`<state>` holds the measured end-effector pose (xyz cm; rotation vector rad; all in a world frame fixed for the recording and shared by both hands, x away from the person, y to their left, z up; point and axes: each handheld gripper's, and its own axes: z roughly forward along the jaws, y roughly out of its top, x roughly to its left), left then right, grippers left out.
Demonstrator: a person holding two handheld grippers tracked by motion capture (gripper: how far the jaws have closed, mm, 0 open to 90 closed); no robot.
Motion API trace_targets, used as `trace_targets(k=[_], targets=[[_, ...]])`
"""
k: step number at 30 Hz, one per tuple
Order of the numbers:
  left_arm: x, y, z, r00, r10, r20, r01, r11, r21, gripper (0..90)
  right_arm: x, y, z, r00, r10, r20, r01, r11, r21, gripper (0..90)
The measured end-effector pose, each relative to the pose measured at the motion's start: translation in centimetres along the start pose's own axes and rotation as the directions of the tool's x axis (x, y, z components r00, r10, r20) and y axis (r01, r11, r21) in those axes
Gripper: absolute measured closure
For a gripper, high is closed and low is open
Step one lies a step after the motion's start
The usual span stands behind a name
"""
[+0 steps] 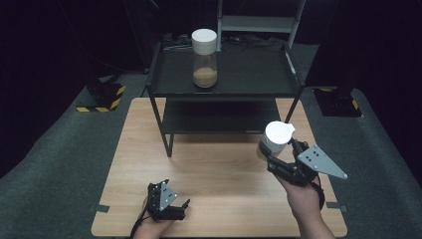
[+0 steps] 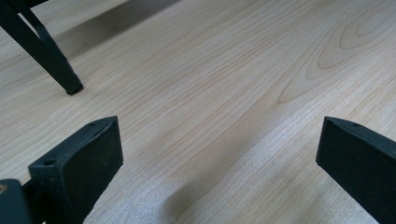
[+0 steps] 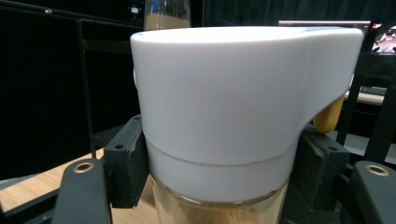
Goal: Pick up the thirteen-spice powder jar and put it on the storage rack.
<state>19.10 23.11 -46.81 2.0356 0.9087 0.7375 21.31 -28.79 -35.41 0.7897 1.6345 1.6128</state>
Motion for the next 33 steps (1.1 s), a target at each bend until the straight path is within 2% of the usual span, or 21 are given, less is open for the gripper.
trace_targets(k=[33], targets=[[0.2,-0.1,-0.1,0.9999,-0.009,0.007,0.009,0.9999,-0.008,0.9,-0.1,5.0,1.0,0.9993,-0.038,-0.003,0.037,0.996,-0.076,29.6]])
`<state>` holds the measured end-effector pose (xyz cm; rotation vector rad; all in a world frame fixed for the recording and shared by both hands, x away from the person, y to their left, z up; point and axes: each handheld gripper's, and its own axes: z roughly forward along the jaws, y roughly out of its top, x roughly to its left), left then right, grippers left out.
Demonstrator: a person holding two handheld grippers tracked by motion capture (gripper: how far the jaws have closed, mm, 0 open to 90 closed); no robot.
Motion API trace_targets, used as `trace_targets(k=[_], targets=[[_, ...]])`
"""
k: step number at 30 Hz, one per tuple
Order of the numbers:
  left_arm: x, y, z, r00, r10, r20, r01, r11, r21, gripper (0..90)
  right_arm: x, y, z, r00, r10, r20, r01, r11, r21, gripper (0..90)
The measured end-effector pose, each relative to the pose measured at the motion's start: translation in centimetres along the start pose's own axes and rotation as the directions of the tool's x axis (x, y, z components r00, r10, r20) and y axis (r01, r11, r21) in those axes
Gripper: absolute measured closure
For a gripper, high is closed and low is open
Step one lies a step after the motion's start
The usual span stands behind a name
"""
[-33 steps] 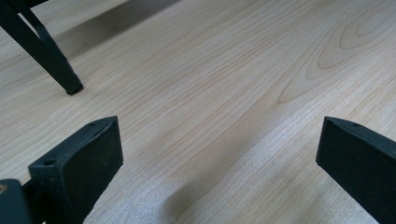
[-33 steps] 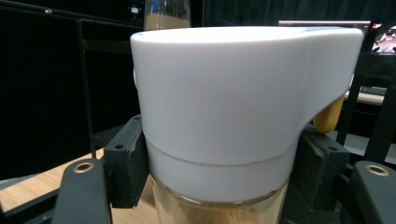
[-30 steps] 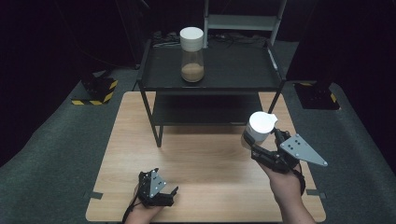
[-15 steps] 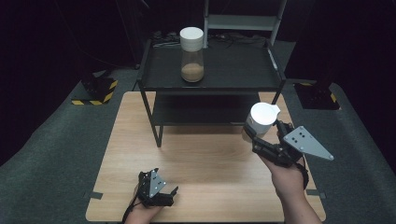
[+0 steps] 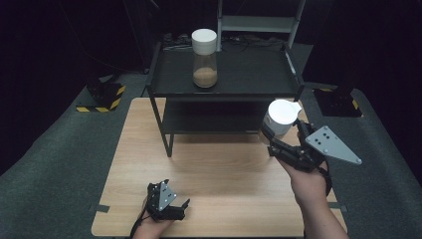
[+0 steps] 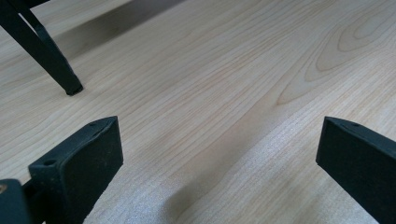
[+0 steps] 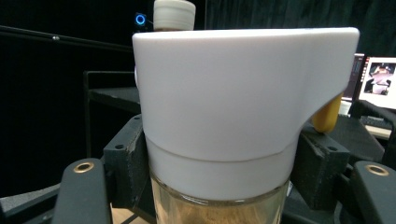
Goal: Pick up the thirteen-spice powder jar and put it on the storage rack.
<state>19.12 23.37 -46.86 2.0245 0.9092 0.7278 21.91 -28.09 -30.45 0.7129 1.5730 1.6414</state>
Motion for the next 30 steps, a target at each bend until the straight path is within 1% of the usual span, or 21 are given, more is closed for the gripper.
trace_targets(k=[5,12,19,30], targets=[[0.1,-0.1,-0.1,1.0000,-0.005,0.004,0.005,1.0000,-0.006,0.9,-0.1,0.9,0.4,1.0000,-0.006,0.003,0.006,1.000,-0.010,29.6],[0.3,-0.1,-0.1,0.9999,-0.011,0.009,0.012,0.9999,-0.005,0.9,-0.6,2.1,1.2,0.9999,0.012,0.007,-0.012,1.000,-0.021,29.6],[0.3,-0.2,-0.1,0.9998,-0.019,0.010,0.019,0.9998,-0.010,0.9,-0.6,3.2,2.2,0.9998,-0.005,0.018,0.006,1.000,-0.020,29.6],[0.5,-0.3,-0.2,0.9995,-0.027,0.017,0.027,0.9996,-0.013,0.8,-1.3,4.6,4.4,0.9992,0.027,0.031,-0.026,0.999,-0.027,29.6]])
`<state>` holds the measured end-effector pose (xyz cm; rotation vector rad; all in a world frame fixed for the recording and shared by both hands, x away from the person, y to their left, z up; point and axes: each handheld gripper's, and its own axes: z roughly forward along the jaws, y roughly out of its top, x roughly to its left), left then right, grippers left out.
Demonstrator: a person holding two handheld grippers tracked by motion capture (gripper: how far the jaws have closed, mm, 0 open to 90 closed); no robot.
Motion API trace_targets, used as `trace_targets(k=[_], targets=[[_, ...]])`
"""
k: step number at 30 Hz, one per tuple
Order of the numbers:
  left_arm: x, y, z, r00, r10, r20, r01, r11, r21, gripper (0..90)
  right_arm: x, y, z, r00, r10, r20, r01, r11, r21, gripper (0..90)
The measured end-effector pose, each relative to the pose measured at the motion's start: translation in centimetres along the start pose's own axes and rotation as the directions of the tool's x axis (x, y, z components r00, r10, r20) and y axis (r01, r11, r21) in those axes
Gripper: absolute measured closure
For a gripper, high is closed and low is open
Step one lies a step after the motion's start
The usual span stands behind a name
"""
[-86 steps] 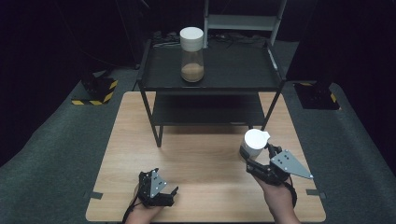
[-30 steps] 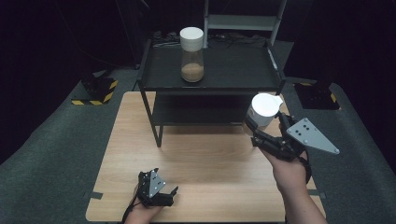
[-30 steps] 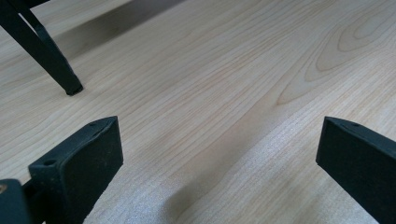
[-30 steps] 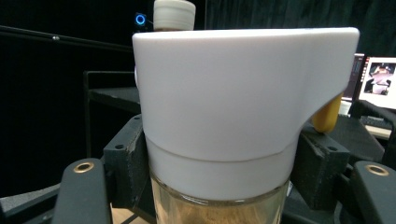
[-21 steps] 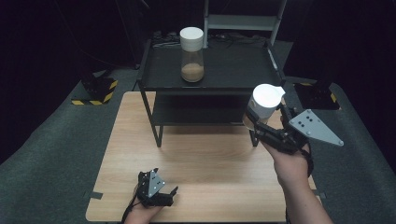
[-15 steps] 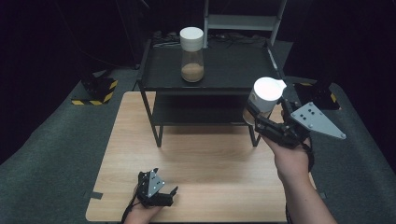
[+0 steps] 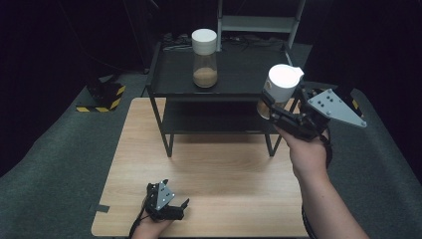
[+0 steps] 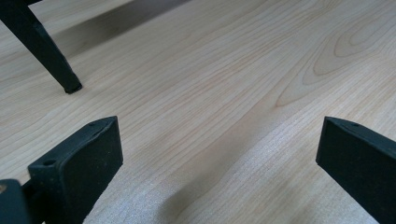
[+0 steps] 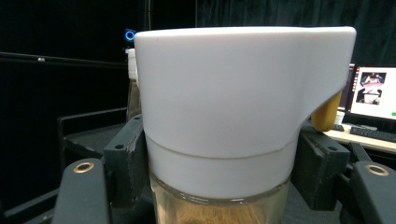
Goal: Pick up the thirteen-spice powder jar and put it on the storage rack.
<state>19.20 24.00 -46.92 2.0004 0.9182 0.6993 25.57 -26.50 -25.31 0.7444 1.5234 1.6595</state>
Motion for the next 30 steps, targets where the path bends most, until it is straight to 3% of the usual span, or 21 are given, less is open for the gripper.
trace_targets(k=[30], targets=[[0.4,-0.2,-0.1,0.9998,-0.004,0.020,0.004,0.9999,-0.013,0.9,-0.9,1.1,7.2,0.9981,0.041,0.047,-0.040,0.999,-0.005,29.6]])
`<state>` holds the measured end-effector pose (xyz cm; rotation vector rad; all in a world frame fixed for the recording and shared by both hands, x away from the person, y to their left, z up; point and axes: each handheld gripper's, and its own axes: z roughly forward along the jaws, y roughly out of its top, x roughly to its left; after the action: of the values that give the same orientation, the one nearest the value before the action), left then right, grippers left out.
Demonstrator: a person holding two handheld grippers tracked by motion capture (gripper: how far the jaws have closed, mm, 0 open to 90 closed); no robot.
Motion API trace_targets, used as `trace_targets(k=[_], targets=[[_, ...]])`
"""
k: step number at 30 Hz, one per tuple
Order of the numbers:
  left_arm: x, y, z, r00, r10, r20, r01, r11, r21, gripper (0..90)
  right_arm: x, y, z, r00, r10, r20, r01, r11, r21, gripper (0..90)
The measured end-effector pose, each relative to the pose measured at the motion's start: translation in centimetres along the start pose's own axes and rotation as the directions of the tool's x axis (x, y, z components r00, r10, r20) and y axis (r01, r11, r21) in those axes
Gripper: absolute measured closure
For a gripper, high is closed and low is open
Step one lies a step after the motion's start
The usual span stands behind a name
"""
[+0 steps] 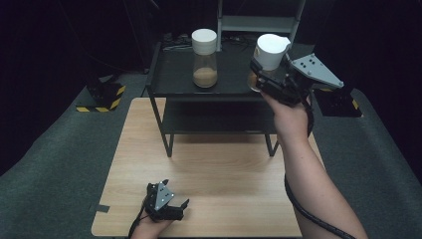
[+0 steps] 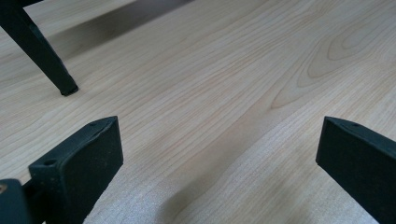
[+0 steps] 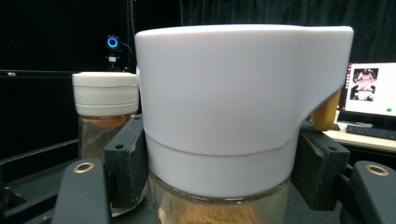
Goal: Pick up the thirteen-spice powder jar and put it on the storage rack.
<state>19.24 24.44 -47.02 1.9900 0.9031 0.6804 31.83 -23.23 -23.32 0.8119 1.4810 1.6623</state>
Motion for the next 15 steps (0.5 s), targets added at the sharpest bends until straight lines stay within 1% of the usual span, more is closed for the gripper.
trace_targets(k=[4,12,15], targets=[[0.0,0.0,0.0,1.0000,0.001,0.000,-0.001,1.0000,0.000,0.9,-0.1,-0.1,0.8,0.9999,0.009,0.008,-0.009,1.000,0.008,29.6],[0.1,-0.1,0.0,1.0000,-0.003,0.004,0.003,1.0000,-0.003,0.9,-0.1,-0.1,2.2,0.9996,0.005,0.028,-0.006,1.000,0.022,29.6],[0.1,-0.1,0.0,1.0000,-0.003,0.005,0.003,1.0000,-0.004,0.9,-0.1,-0.1,2.6,0.9993,0.015,0.034,-0.016,1.000,0.027,29.6]])
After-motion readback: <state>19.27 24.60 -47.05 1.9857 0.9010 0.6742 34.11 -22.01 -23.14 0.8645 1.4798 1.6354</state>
